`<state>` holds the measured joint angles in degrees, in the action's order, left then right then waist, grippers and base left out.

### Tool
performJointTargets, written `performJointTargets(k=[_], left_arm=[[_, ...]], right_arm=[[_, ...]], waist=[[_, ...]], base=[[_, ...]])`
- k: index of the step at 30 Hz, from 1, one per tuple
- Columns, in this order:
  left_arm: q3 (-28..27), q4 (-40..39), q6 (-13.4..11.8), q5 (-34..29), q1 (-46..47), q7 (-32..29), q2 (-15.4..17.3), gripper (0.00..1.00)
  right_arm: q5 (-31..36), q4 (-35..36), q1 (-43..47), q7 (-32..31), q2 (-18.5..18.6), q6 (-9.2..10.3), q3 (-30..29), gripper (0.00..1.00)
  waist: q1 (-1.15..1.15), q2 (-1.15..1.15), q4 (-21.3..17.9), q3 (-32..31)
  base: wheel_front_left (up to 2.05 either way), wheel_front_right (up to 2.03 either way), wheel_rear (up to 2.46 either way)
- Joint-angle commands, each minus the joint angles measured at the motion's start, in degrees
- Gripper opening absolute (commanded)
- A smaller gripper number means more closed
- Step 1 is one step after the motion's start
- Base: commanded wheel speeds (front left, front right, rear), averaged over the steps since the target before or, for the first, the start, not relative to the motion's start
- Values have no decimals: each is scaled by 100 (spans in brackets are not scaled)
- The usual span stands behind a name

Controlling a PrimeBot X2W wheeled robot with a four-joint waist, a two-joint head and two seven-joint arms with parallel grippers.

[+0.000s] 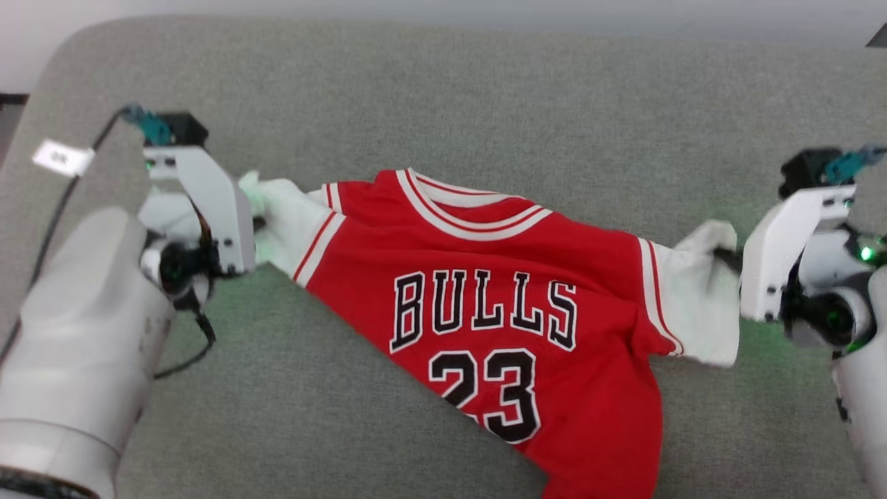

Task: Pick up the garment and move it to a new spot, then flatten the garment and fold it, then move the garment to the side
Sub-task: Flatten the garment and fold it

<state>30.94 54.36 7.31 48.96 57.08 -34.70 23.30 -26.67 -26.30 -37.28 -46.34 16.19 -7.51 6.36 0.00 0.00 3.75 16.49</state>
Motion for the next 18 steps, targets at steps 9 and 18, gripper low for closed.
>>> performJointTargets(k=[9, 18], left_arm=[[108, -322, 18, 5, 867, 214, 188, 0], [100, -595, 18, -128, 1726, 658, 374, 0]], right_arm=[[-141, 418, -753, 671, 165, 6, 6, 0], [-253, 616, -1670, 1388, 50, 6, 94, 0]], waist=[[0, 0, -109, -665], [0, 0, -238, -1237]], base=[[0, 0, 0], [0, 0, 0]])
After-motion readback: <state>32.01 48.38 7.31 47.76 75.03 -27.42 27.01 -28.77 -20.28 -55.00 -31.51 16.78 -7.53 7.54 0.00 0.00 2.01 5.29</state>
